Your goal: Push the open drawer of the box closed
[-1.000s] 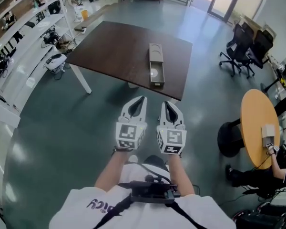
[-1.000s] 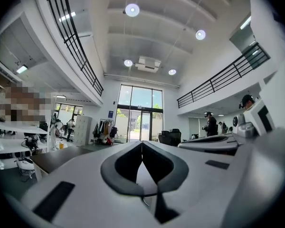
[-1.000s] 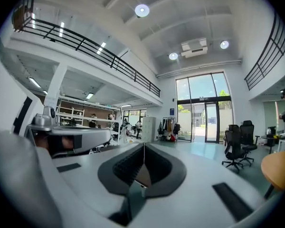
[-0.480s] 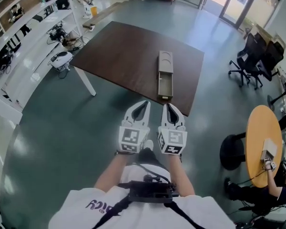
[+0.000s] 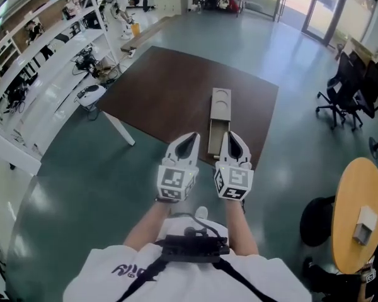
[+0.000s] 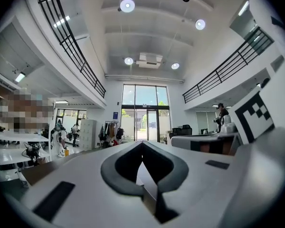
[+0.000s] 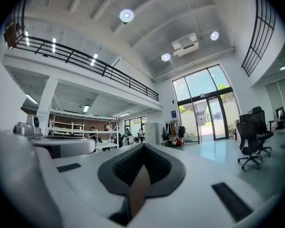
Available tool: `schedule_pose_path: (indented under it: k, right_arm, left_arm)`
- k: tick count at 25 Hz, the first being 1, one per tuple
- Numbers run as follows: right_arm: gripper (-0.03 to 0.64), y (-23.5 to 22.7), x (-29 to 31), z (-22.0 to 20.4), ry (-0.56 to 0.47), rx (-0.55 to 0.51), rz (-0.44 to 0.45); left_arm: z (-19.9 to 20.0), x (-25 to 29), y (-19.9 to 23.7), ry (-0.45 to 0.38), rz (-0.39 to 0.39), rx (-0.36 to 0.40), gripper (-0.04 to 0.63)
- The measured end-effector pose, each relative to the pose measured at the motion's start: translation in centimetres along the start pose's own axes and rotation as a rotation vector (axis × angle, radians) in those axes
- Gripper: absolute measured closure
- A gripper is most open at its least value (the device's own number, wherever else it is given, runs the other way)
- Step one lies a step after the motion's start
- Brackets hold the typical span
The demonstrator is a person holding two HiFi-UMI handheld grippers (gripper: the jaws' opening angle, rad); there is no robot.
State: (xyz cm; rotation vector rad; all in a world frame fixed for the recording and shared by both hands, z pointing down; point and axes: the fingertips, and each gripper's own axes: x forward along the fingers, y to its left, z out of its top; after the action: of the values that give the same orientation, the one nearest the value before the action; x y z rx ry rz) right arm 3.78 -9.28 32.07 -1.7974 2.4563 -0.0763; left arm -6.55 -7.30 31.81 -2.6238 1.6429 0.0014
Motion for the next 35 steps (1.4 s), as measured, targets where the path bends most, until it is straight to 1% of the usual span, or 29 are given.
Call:
schedule_pose_path:
  k: [2, 4, 7, 10, 13, 16, 18, 26, 29, 32, 35]
  right_arm:
    - [0.612, -1.2, 1.1, -2.1, 0.036, 0.059, -0.004]
    - [0.612, -2.0, 1.7, -4.7, 0.085, 0.079, 0.005]
    - [0.612, -2.0, 1.8, -7.7, 0.130, 0.037, 0.022]
    - [0.612, -3.3, 1.9, -10.3, 0.178, 0.024, 0.001]
    - [0.612, -5.6, 2.2, -12.6, 0.230, 0.019, -0.054]
    - [0.611, -7.2, 2.8, -15.5, 0.283, 0.011, -0.112]
    - [0.611, -7.7, 2.8, -17.9, 0.329, 0.014, -0.129]
    - [0.611, -6.9, 2.4, -26.8, 0.530, 0.058, -0.119]
    - [0.611, -7.1, 2.0, -29.4, 0.604, 0.080, -0.121]
    - [0.611, -6.9, 1.8, -32.1, 0.676, 0.100, -0.103]
    - [0.611, -6.6, 1.8, -34.2, 0.721, 0.099, -0.091]
  left_arm:
    - [-1.2, 1.0, -0.2, 0.035, -0.006, -0.007, 0.586]
    - [-2.7, 1.9, -0.3, 0.058, 0.000, -0.018, 0.586]
    - [-5.8, 3.6, 0.5, 0.097, 0.018, -0.057, 0.586]
    - [-8.4, 5.5, 0.7, 0.133, 0.012, -0.083, 0.586]
    - [-10.6, 7.2, 0.3, 0.172, -0.017, -0.098, 0.586]
    - [-13.1, 8.7, 0.1, 0.214, -0.060, -0.080, 0.586]
    - [-14.7, 9.1, 0.1, 0.238, -0.082, -0.074, 0.586]
    - [-19.8, 11.6, 1.0, 0.314, -0.167, -0.146, 0.586]
    - [-21.3, 12.4, 0.6, 0.340, -0.194, -0.159, 0.586]
    - [-22.9, 12.8, -0.1, 0.367, -0.214, -0.170, 0.586]
    - [-24.5, 12.6, -0.4, 0.396, -0.225, -0.190, 0.586]
